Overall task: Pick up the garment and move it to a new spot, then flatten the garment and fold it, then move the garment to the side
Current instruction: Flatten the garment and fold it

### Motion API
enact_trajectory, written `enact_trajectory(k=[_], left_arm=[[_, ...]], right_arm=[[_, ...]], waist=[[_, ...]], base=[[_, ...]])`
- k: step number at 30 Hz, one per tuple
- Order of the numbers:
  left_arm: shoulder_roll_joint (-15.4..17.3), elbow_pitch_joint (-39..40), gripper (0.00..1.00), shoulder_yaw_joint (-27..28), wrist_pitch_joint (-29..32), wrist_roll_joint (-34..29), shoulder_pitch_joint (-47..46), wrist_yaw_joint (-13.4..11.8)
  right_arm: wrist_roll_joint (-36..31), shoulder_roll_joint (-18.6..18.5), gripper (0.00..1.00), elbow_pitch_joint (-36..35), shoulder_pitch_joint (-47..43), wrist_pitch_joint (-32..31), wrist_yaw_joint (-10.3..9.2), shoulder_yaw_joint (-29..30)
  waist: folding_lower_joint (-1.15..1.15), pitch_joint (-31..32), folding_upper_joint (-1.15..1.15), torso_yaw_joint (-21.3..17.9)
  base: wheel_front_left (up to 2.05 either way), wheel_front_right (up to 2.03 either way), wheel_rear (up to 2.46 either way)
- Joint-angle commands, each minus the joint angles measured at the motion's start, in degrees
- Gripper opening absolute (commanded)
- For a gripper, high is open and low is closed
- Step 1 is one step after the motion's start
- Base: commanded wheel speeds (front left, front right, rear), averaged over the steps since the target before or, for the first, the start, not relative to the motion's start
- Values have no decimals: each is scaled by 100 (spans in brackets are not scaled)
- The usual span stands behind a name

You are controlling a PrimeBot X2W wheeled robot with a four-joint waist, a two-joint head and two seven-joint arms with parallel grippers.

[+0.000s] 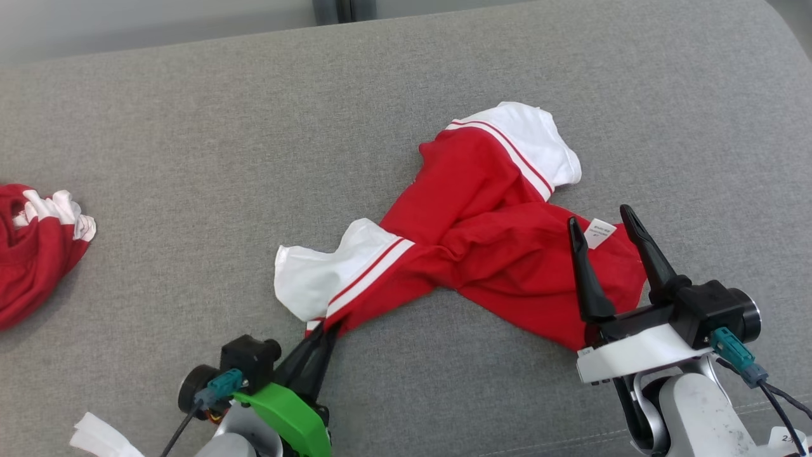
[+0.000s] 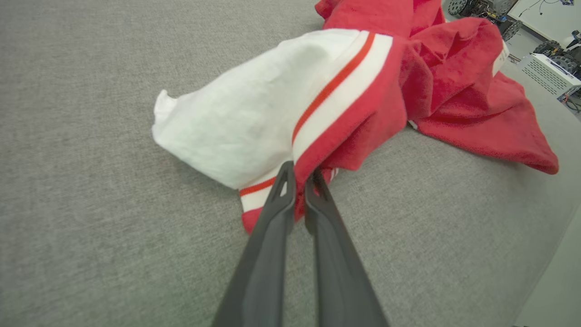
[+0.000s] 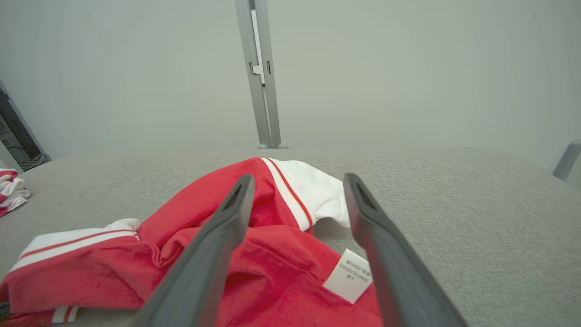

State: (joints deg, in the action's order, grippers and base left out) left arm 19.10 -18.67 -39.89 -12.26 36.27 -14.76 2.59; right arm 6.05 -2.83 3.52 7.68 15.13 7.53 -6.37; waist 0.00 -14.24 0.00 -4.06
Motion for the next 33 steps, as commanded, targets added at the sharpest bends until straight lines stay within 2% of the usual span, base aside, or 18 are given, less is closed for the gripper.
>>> enact_trajectory(k=[1, 3, 6, 11, 18, 21, 24, 28, 33], left_arm=[[-48, -119, 20, -72, 135, 113, 12, 91], [-106, -252, 100, -158, 366, 190, 16, 142], [-168, -274, 100, -154, 566, 352, 35, 128], [-23, 375, 100, 45, 667, 407, 183, -312], [632, 1713, 100, 692, 1056, 619, 420, -1040], [807, 2001, 100, 1087, 999, 768, 342, -1243], [1017, 2038, 100, 1327, 1072, 617, 64, -1497], [1099, 1569, 100, 1146, 1555, 497, -371, -1459], [876, 632, 100, 733, 2043, 495, -824, -1133]], right_arm=[[-43, -11, 100, 13, -44, 3, -8, -2], [-62, -11, 100, 17, -50, 3, -8, -2], [-97, -11, 100, 19, -73, 3, -8, -1], [-131, -12, 100, 22, -150, 3, -8, 5], [-108, -12, 100, 26, -214, 3, -9, -59], [-104, -12, 100, 2, -172, 3, -8, -82], [-157, -9, 100, -7, -179, 3, -9, -69], [-185, -11, 100, -25, -140, 3, -8, -75], [-187, -12, 100, -40, -49, 3, -9, -106]], waist=[[0, 37, 0, 43], [0, 60, 0, 64], [0, 96, 0, 84], [0, 169, 0, 59], [0, 240, 0, -80], [0, 222, 0, -153], [0, 194, 0, -174], [0, 106, 0, -189], [0, -5, 0, -207]], base=[[0, 0, 0], [0, 0, 0], [0, 0, 0], [0, 0, 0], [0, 0, 0], [0, 0, 0], [0, 0, 0], [0, 0, 0], [0, 0, 0]])
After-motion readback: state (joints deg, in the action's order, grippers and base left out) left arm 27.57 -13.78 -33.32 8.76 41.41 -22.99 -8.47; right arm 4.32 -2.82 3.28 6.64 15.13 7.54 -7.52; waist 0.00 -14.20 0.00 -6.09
